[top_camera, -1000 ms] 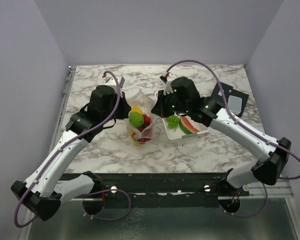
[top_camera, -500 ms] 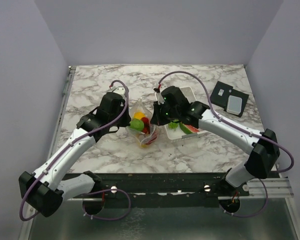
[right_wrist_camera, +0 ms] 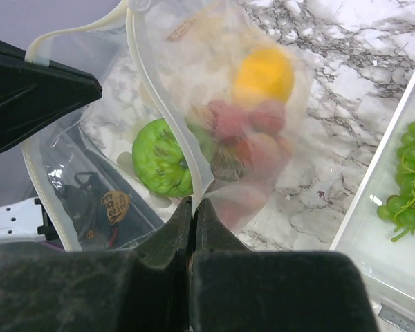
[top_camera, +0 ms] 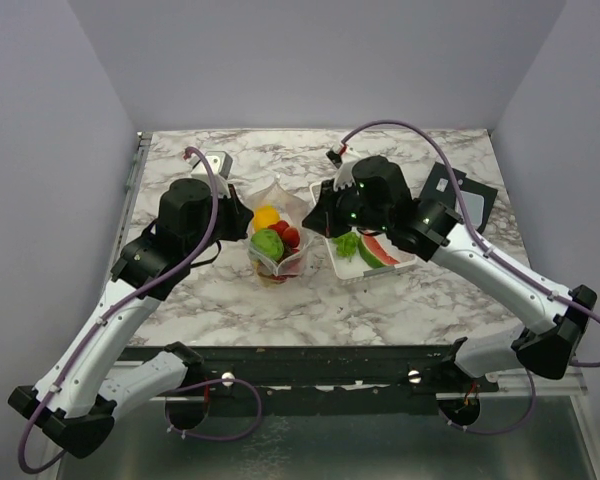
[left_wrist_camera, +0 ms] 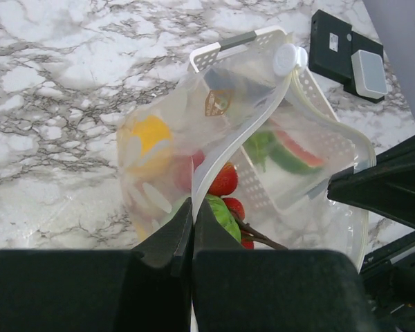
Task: Place the food in the zip-top bag and seal the zipper
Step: Adjust the zipper food storage bag at the center of the board.
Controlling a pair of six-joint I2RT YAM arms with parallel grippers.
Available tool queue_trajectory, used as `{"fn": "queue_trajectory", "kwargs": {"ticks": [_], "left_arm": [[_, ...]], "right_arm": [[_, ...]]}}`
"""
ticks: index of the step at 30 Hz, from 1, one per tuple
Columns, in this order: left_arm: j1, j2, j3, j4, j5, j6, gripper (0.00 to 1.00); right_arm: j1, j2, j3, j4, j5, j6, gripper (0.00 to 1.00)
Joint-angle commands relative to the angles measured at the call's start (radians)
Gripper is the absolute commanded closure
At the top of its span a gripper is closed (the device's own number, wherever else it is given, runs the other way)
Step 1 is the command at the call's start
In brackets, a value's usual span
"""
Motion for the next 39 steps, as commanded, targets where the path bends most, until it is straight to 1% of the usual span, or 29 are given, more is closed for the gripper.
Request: {"fn": "queue_trajectory", "kwargs": {"ticks": [1, 5, 12, 17, 24, 30, 34, 35, 39], "left_arm": [[0.002, 0.012, -0.027, -0.019, -0.065, 0.042, 1.00], [0.002, 0.020, -0.036, -0.019, -0.131, 0.076, 1.00], [0.002, 0.026, -0.014, -0.020, -0.201, 0.119, 1.00], [0.002, 0.043, -0.009, -0.018, -0.205, 0.130, 1.00], [0.002, 0.060, -0.087, 0.048, -0.193, 0.106, 1.00], [0.002, 0.070, -0.162, 0.119, -0.160, 0.106, 1.00], [0.002, 0.064, -0.201, 0.146, -0.165, 0.110, 1.00], [0.002, 0.061, -0.208, 0.150, -0.167, 0.109, 1.00], [0.002, 0.043, -0.236, 0.163, -0.175, 0.111, 1.00]], "right_arm": [[0.007, 0.025, -0.056, 0.032, -0.001, 0.019, 0.98], [0.007, 0.052, -0.094, 0.064, -0.030, 0.039, 0.95], [0.007, 0.115, -0.112, 0.109, -0.061, 0.057, 0.96], [0.009, 0.176, -0.118, 0.160, -0.082, 0.080, 0.98], [0.009, 0.249, -0.120, 0.187, -0.070, 0.081, 0.96], [0.009, 0.251, -0.103, 0.149, -0.019, 0.047, 0.82], [0.009, 0.223, -0.090, 0.113, 0.036, 0.025, 0.60], [0.009, 0.215, -0.086, 0.103, 0.053, 0.021, 0.56], [0.007, 0.168, -0.083, 0.075, 0.146, -0.005, 0.53]]}}
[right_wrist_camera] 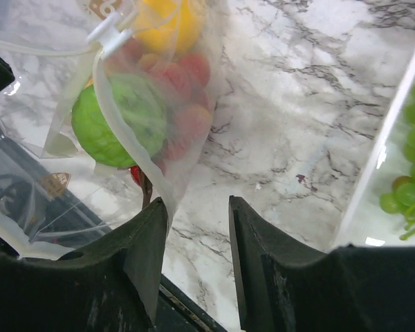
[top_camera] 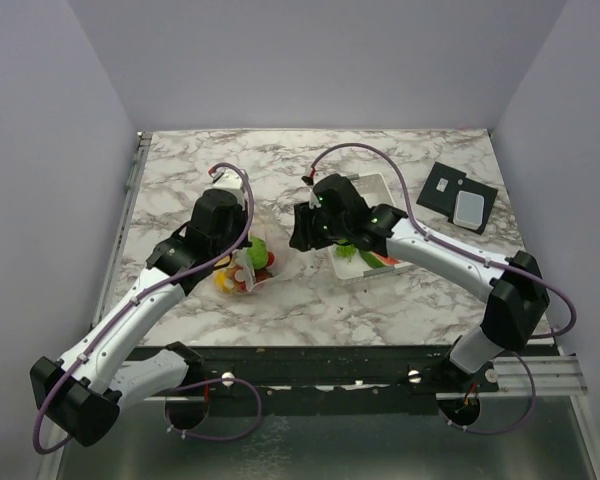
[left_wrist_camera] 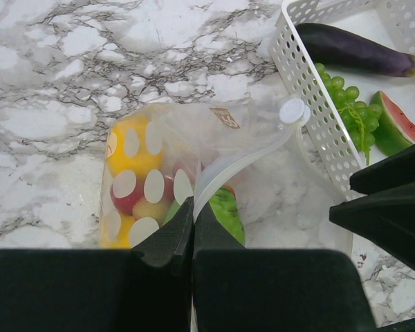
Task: Place the food in the zip-top bag and seal the zipper
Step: Adjust the zipper food storage bag at the center of the board, then pick up the fake fruit from the bin.
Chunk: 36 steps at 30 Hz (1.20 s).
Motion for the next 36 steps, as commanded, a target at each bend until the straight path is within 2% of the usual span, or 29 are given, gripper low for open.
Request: {"fn": "queue_trajectory", "kwargs": {"ticks": [1, 12, 20, 28, 36], "left_arm": [[0.002, -0.033, -0.035, 0.045, -0.003, 0.005, 1.00], [0.004, -0.094, -0.074, 0.051, -0.045, 0.013, 1.00], [0.004, -0.115, -0.081, 0.054, -0.053, 0.016, 1.00], [0.004, -0.122, -0.090, 0.057, -0.033, 0.015, 1.00], [0.004, -0.114, -0.094, 0.057, -0.016, 0.016, 1.00]], "right_arm": [[0.003, -0.089, 0.023, -0.047, 0.157, -0.049, 0.53], [-0.041, -0.173, 0.036, -0.155, 0.357, -0.140, 0.48], [-0.162, -0.169, -0.026, -0.142, 0.347, -0.158, 0.42], [-0.240, -0.051, -0.072, -0.083, 0.265, -0.145, 0.41], [-0.260, 0.099, -0.018, -0.071, 0.221, -0.146, 0.40]]}}
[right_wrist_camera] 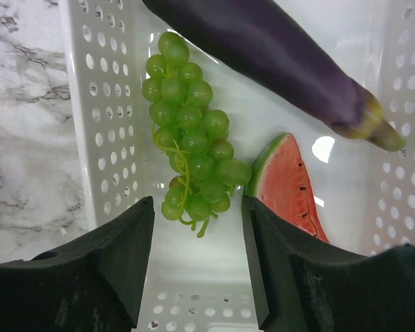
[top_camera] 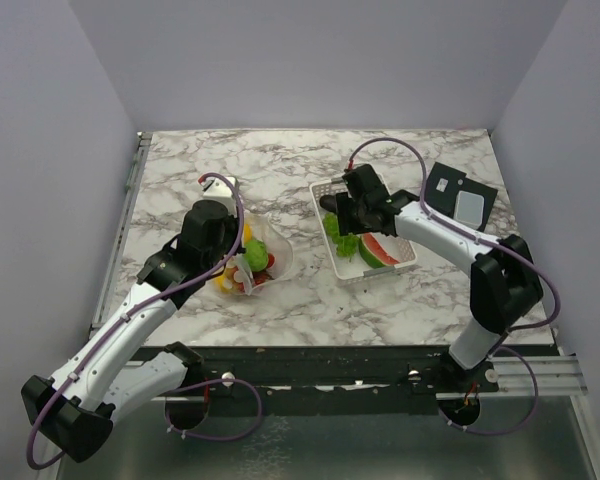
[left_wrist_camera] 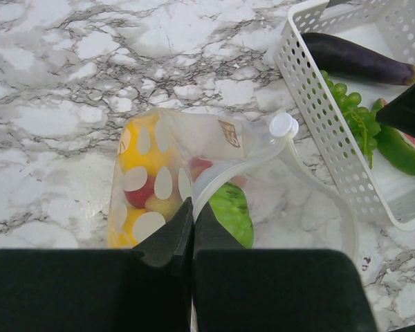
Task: Place the food in the zip-top bag and seal the zipper
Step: Pick up the fake fruit from the bin.
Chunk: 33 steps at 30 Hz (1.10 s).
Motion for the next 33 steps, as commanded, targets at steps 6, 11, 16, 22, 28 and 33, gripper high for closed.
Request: {"fn": "queue_trajectory", "kwargs": {"ticks": [6, 11, 16, 22, 28, 33], "left_arm": [[0.003, 0.000, -0.011, 0.023, 0.013, 0.011, 1.00], [0.003, 0.008, -0.012, 0.023, 0.015, 0.012, 1.00], [0.003, 0.012, -0.013, 0.022, 0.013, 0.013, 1.00], [0.003, 0.017, -0.013, 0.022, 0.015, 0.013, 1.00], [0.003, 0.020, -0.013, 0.022, 0.014, 0.012, 1.00], [0.003, 0.023, -0.013, 0.022, 0.013, 0.015, 1.00]], "right_arm": [[-0.017, 0.142, 0.090, 0.024, -0.053, -0.015, 0.40], [-0.019, 0.206, 0.128, 0.017, -0.068, -0.020, 0.40], [-0.020, 0.265, 0.148, 0.003, -0.052, -0.025, 0.40], [-0.020, 0.313, 0.144, -0.004, -0.045, -0.029, 0.43], [-0.020, 0.311, 0.113, 0.008, -0.037, -0.029, 0.61], [-0.022, 0.314, 0.100, 0.003, -0.016, -0.031, 0.78]]}}
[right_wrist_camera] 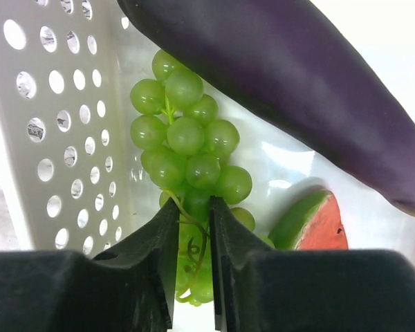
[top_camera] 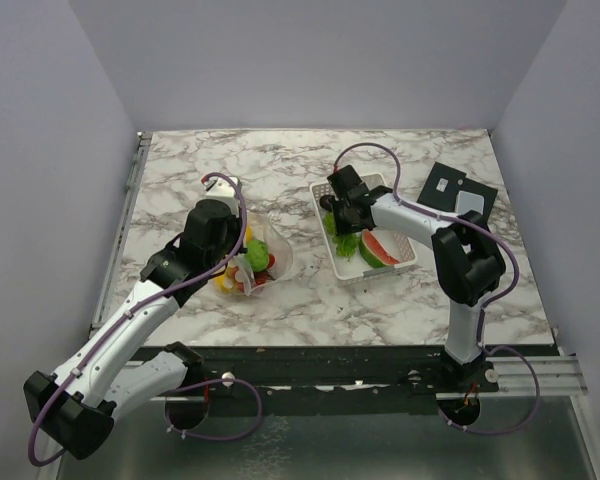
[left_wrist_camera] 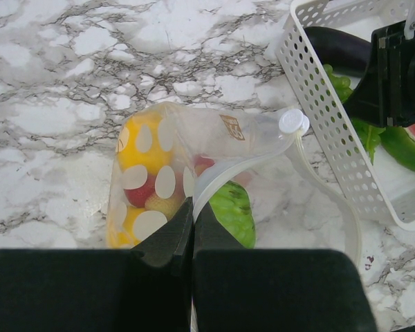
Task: Place the food in the zip-top bag and seal the zipper
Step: Pick up the fake fruit from the bin.
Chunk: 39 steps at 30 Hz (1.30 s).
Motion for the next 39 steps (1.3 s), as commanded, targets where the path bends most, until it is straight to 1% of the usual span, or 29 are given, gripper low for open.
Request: {"fn": "queue_trajectory", "kwargs": {"ticks": [1, 3, 4, 5, 10, 19, 25, 33, 39], "left_arm": [[0.004, 0.005, -0.009, 0.015, 0.009, 0.011, 1.00], [0.003, 0.006, -0.009, 0.015, 0.009, 0.011, 1.00], [0.003, 0.006, -0.008, 0.015, 0.008, 0.010, 1.00], [0.003, 0.007, -0.009, 0.015, 0.009, 0.010, 1.00], [0.003, 0.011, -0.008, 0.014, 0.007, 0.011, 1.00], [0.003, 0.012, -0.009, 0.013, 0.005, 0.010, 1.00], [0.004, 0.012, -0.008, 0.013, 0.005, 0.009, 1.00], [0.003, 0.012, -0.008, 0.012, 0.009, 0.010, 1.00], [0.003, 0.012, -0.009, 0.013, 0.011, 0.009, 1.00]], "right_arm": [[0.000, 0.033, -0.027, -0.020, 0.032, -0.005, 0.83], [-0.001, 0.029, -0.032, -0.020, 0.040, -0.006, 0.94], [-0.001, 0.026, -0.033, -0.020, 0.042, -0.008, 0.99], [-0.002, 0.022, -0.034, -0.020, 0.044, -0.009, 0.99], [-0.001, -0.031, -0.041, -0.023, 0.053, -0.005, 0.99], [0.000, -0.209, -0.063, -0.030, 0.084, 0.004, 0.99], [-0.001, -0.288, -0.066, -0.042, 0.076, 0.004, 0.99], [0.002, -0.398, -0.068, -0.059, 0.001, 0.000, 0.99], [0.031, -0.487, -0.066, -0.076, -0.048, -0.010, 0.99]]}}
